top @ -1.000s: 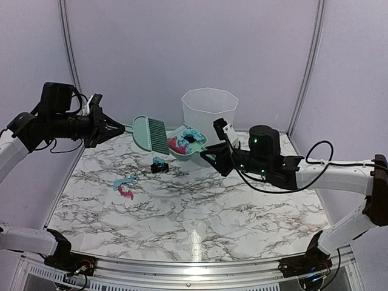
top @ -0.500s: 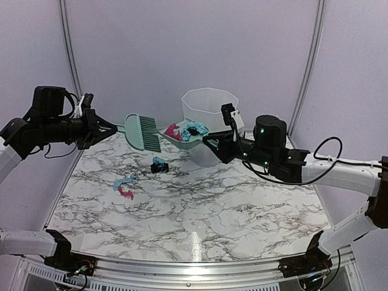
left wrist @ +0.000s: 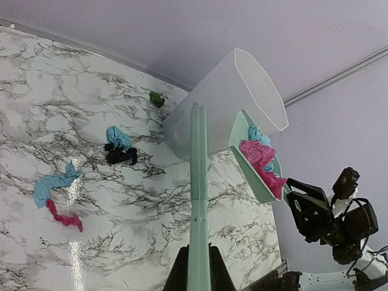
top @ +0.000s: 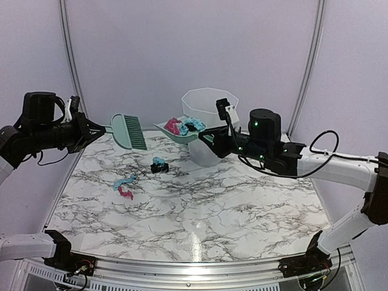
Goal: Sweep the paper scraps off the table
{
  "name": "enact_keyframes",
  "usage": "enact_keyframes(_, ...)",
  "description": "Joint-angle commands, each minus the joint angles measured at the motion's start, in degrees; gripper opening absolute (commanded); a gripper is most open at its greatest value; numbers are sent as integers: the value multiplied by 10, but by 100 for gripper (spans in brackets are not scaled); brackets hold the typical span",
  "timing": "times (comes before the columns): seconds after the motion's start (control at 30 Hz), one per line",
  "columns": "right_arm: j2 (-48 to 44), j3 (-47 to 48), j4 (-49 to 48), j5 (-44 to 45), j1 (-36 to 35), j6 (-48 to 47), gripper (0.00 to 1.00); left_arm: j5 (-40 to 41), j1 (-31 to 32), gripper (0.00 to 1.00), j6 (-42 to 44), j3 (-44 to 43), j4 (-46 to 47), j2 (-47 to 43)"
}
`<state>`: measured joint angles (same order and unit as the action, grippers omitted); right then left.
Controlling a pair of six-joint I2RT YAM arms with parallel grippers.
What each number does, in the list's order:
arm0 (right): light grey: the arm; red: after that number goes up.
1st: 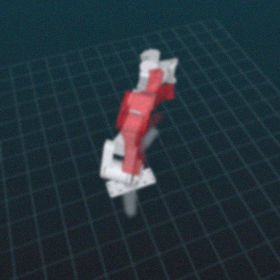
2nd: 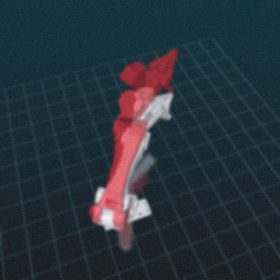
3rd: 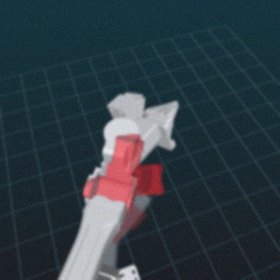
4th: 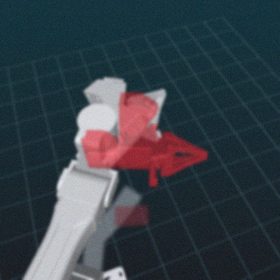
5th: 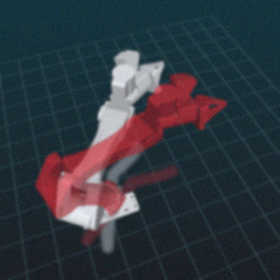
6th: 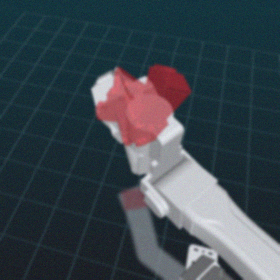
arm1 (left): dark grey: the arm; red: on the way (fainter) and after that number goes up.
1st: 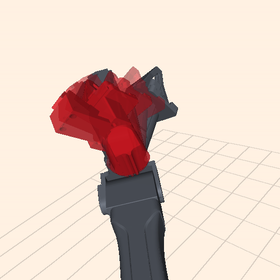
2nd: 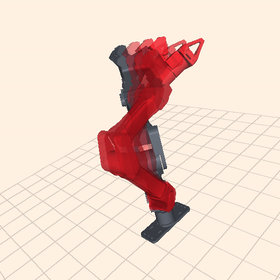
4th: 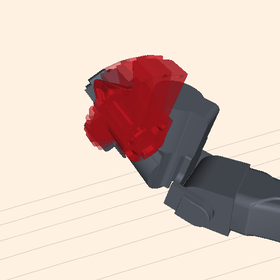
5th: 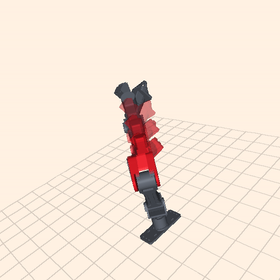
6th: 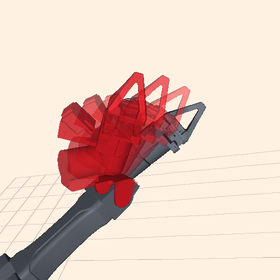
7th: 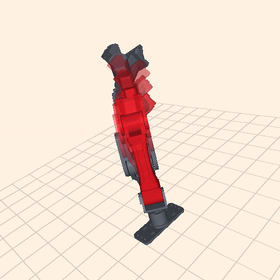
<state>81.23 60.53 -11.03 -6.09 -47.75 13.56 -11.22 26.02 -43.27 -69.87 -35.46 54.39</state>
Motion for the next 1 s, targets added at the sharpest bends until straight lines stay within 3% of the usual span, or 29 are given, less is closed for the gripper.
enact_keyframes(0.0,4,54,12,-2,-5,-4,0,62,-3,0,4,6,-15,-22)
enact_keyframes(0.2,8,90,27,1,-5,-10,0,128,-3,0,5,4,-37,-34)
enact_keyframes(0.5,61,217,107,49,3,9,0,130,-3,0,6,15,-47,-26)
enact_keyframes(0.97,110,280,135,-40,118,180,0,145,-3,0,0,28,-64,-35)
